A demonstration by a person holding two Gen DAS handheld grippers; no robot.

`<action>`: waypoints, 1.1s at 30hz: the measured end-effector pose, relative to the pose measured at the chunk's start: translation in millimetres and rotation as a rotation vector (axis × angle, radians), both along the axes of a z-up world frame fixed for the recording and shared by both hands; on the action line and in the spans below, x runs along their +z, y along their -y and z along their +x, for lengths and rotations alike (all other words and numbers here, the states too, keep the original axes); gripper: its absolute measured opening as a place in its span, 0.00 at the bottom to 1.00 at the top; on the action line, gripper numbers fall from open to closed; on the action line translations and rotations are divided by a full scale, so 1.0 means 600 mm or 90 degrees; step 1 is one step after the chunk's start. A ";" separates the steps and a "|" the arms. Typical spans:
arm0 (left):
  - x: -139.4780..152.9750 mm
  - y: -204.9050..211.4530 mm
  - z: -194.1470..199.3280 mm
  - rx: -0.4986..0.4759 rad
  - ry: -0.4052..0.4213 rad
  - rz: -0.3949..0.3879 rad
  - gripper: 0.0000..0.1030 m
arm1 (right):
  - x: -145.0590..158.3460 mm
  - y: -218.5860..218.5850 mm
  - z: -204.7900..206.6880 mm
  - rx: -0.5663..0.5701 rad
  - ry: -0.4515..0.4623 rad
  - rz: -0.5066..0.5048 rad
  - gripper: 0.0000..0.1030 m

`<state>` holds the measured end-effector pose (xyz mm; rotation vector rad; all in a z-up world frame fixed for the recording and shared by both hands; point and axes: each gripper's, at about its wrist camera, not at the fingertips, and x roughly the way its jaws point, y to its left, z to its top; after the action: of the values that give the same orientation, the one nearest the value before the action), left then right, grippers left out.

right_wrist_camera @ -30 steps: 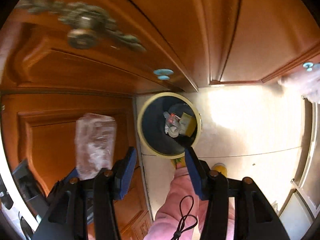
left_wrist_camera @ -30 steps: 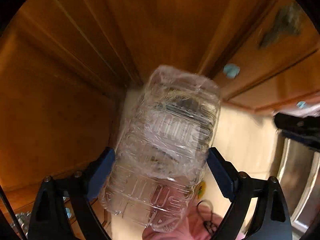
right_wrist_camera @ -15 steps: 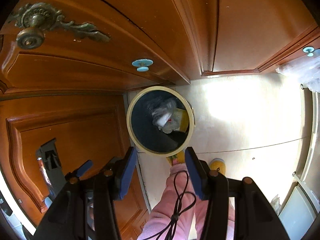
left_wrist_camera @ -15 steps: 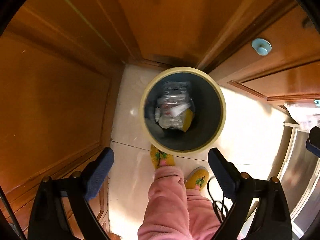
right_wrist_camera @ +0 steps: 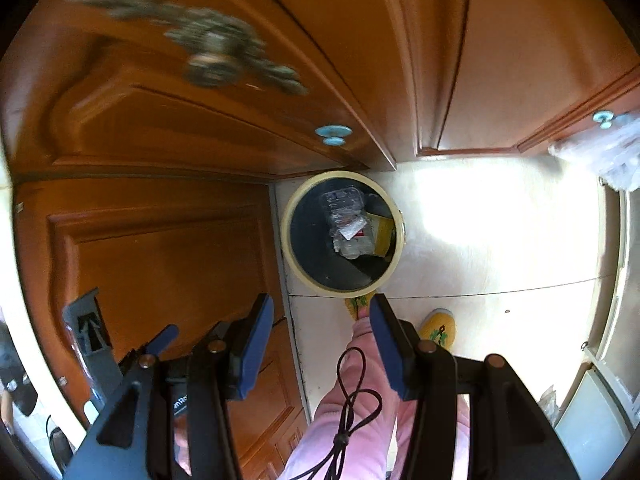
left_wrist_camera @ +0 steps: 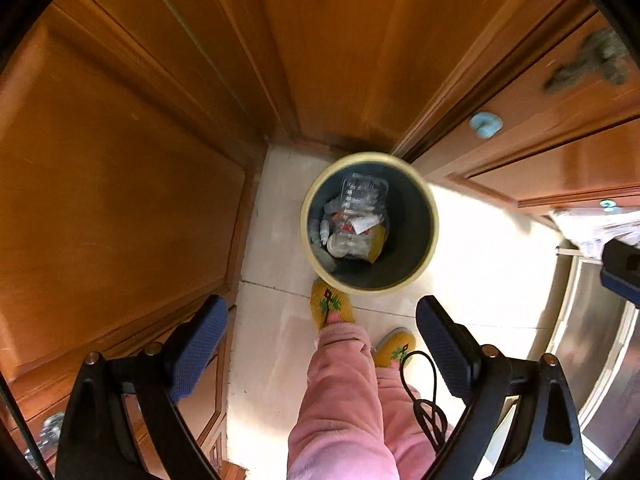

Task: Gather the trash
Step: 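Raise both tools back toward the counter trash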

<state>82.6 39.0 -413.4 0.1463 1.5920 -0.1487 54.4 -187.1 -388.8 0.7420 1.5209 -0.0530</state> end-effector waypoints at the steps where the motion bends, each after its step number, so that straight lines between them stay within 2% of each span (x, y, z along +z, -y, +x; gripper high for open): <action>1: 0.022 0.000 0.003 0.000 0.010 -0.003 0.91 | 0.016 -0.004 0.000 0.004 0.005 -0.001 0.49; 11: 0.281 -0.002 0.017 -0.007 0.141 -0.053 0.91 | 0.206 -0.017 0.001 0.045 0.100 -0.009 0.49; 19: 0.454 0.011 0.030 -0.029 0.268 -0.059 0.92 | 0.351 -0.021 0.009 0.061 0.204 -0.012 0.49; 25: 0.547 0.025 0.065 -0.025 0.351 -0.059 0.94 | 0.414 -0.012 0.033 0.072 0.260 -0.025 0.49; 33: 0.629 0.036 0.141 -0.017 0.437 -0.058 0.97 | 0.493 0.006 0.109 0.061 0.326 -0.055 0.49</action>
<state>167.0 17.6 -35.8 0.1290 0.8985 -0.1686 119.5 -190.5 -93.0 0.5587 1.0548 0.1342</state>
